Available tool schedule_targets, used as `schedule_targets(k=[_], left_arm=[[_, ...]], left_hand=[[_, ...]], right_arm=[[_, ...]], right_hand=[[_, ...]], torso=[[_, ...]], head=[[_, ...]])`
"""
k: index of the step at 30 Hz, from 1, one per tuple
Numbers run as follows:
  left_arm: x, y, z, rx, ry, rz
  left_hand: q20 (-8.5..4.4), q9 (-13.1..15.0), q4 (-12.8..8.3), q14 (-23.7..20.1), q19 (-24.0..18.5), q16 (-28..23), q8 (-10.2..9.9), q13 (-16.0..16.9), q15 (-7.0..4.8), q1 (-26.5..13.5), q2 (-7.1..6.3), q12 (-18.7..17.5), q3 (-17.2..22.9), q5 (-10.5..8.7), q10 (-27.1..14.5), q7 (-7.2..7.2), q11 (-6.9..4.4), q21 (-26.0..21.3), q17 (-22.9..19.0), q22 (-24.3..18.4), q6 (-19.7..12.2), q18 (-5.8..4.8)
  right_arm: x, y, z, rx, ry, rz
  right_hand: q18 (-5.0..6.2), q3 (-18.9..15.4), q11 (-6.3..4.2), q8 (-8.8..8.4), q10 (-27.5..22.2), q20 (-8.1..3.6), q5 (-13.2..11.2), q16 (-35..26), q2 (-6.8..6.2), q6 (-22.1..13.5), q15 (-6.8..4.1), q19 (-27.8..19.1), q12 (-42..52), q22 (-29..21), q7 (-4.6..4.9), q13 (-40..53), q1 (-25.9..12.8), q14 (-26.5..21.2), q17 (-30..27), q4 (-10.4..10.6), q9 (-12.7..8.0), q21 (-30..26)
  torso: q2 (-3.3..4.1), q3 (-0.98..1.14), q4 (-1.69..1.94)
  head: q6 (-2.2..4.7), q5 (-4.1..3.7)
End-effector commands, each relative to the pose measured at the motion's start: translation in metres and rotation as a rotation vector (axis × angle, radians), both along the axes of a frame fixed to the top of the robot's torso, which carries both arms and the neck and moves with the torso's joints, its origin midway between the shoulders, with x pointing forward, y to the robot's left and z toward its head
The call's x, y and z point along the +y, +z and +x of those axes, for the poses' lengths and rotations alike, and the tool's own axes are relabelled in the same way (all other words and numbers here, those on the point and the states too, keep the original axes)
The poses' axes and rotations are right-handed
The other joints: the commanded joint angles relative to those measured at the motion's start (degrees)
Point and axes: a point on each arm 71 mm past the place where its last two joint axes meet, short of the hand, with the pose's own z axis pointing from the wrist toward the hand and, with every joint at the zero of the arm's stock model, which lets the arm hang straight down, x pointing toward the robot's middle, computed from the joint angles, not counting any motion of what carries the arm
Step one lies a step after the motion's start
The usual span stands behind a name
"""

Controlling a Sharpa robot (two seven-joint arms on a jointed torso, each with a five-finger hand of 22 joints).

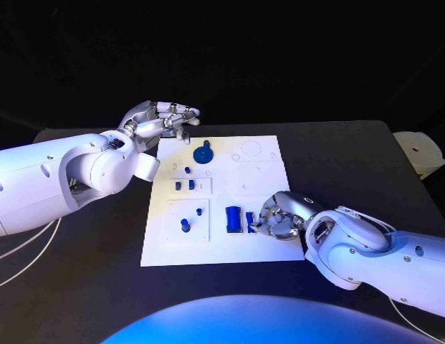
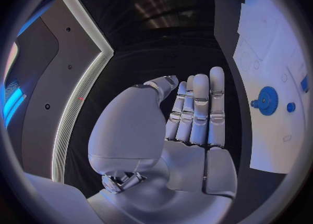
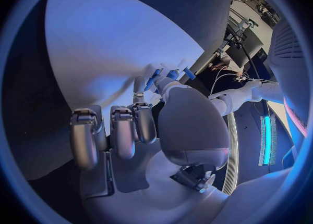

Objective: Assemble the parts on the task board

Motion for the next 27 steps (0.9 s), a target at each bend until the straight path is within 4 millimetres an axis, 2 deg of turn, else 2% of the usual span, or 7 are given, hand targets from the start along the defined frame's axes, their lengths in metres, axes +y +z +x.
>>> schedule_targets(k=[1, 13, 20, 23, 25, 26, 27], left_arm=[[-0.002, 0.001, -0.001, -0.002, -0.016, -0.012], [-0.002, 0.001, 0.000, -0.002, -0.014, -0.011], [0.001, 0.000, 0.001, -0.003, -0.008, -0.009], [0.001, -0.002, 0.003, -0.004, -0.006, -0.017], [0.001, -0.004, 0.005, -0.009, -0.003, -0.026], [0.001, -0.005, 0.007, -0.012, -0.001, -0.031], [0.001, -0.006, 0.008, -0.014, 0.002, -0.036]], left_hand=[[0.09, -0.04, 0.26, -0.24, 0.31, 0.14, 0.21, 0.09, 0.27, -0.12, 0.36, 0.15, -0.07, 0.29, -0.56, -0.03, -0.02, -0.39, -0.05, -0.05, -0.34, 0.83], [0.10, -0.04, 0.32, -0.24, 0.32, 0.15, 0.23, 0.09, 0.28, -0.15, 0.41, 0.18, -0.06, 0.29, -0.57, -0.03, -0.01, -0.42, -0.05, -0.07, -0.34, 0.83], [0.10, -0.04, 0.42, -0.25, 0.35, 0.16, 0.25, 0.10, 0.29, -0.24, 0.38, 0.22, -0.11, 0.27, -0.62, -0.02, 0.00, -0.47, -0.06, -0.11, -0.38, 0.83], [0.12, -0.05, 0.52, -0.27, 0.36, 0.16, 0.25, 0.10, 0.32, -0.39, 0.15, 0.26, -0.28, 0.24, -0.69, -0.01, 0.03, -0.54, -0.08, -0.16, -0.45, 0.82], [0.22, -0.07, 1.13, -0.38, 0.31, 0.15, 0.26, 0.10, 0.42, -1.17, -0.31, 0.35, -0.82, 0.17, -0.82, 0.00, 0.08, -0.80, -0.11, -0.33, -0.63, 0.79], [0.27, -0.09, 1.44, -0.49, 0.24, 0.12, 0.23, 0.09, 0.46, -1.56, -0.67, 0.38, -1.18, 0.15, -0.96, -0.02, 0.10, -0.99, -0.12, -0.44, -0.77, 0.78], [0.32, -0.12, 1.64, -0.63, 0.17, 0.08, 0.18, 0.08, 0.48, -1.80, -1.00, 0.38, -1.47, 0.13, -1.09, -0.04, 0.11, -1.18, -0.15, -0.56, -0.96, 0.78]], right_arm=[[0.001, 0.000, 0.000, -0.015, 0.010, -0.019], [-0.001, 0.009, -0.001, -0.063, 0.002, 0.064], [-0.017, 0.034, 0.013, -0.137, -0.007, 0.279], [-0.028, 0.042, 0.026, -0.131, -0.029, 0.388], [-0.038, 0.046, 0.040, -0.109, -0.070, 0.472], [-0.042, 0.047, 0.047, -0.098, -0.092, 0.505], [-0.048, 0.048, 0.055, -0.081, -0.124, 0.545]], right_hand=[[-0.82, -0.28, -0.28, 0.24, 2.36, -0.34, -0.28, 0.02, -0.41, 0.02, -0.48, 5.99, 0.31, 15.05, -0.26, 10.50, -0.09, 5.65, 13.10, 0.11, 0.06, 0.25], [-0.82, -0.56, -0.24, 0.20, 2.08, -0.35, -0.45, -0.06, -0.44, -0.03, -0.48, 5.99, -0.38, 15.05, -0.19, 10.16, -0.18, 5.62, 12.92, 0.44, 0.02, 0.25], [-0.80, -1.11, 1.07, -2.31, 0.25, 0.35, 2.03, -1.06, -0.48, -3.68, 0.54, 5.97, -3.78, 15.03, 1.40, 8.56, 3.29, 5.11, 10.79, 0.41, -1.13, 0.19], [0.35, -1.14, 1.90, -3.62, -2.58, 1.03, 2.86, -2.75, -0.09, -5.11, 1.26, 4.22, -8.92, 13.39, 2.30, 6.04, 5.35, 4.26, 7.62, 0.28, -1.71, -5.32], [0.82, -1.26, 2.08, -3.92, -3.61, 1.24, 3.05, -3.43, -0.20, -5.43, 1.43, 3.46, -10.70, 12.67, 2.52, 5.12, 6.05, 3.93, 6.47, 0.20, -1.82, -7.66], [2.34, -1.13, 2.54, -4.56, -7.58, 1.61, 2.79, -6.26, -0.14, -6.38, 1.78, 0.75, -17.70, 10.16, 3.04, 1.51, 7.47, 2.46, 1.84, -0.05, -2.03, -15.58], [3.70, -1.10, 3.02, -5.06, -11.73, 2.01, 2.45, -9.70, -0.10, -7.27, 2.21, -2.06, -24.65, 7.48, 3.54, -2.25, 8.29, 0.50, -3.00, -0.01, -2.14, -23.35]], torso=[[0.02, 0.06, -0.05], [-0.11, -0.04, -0.05], [-0.46, -0.31, -0.20], [-1.05, -0.70, -0.28], [-1.65, -1.08, -0.33], [-1.89, -1.23, -0.32], [-2.20, -1.41, -0.33]], head=[[0.00, 0.02], [0.00, 0.03], [0.72, -0.08], [1.24, -0.44], [1.78, -0.59], [2.10, -0.69], [2.81, -0.83]])
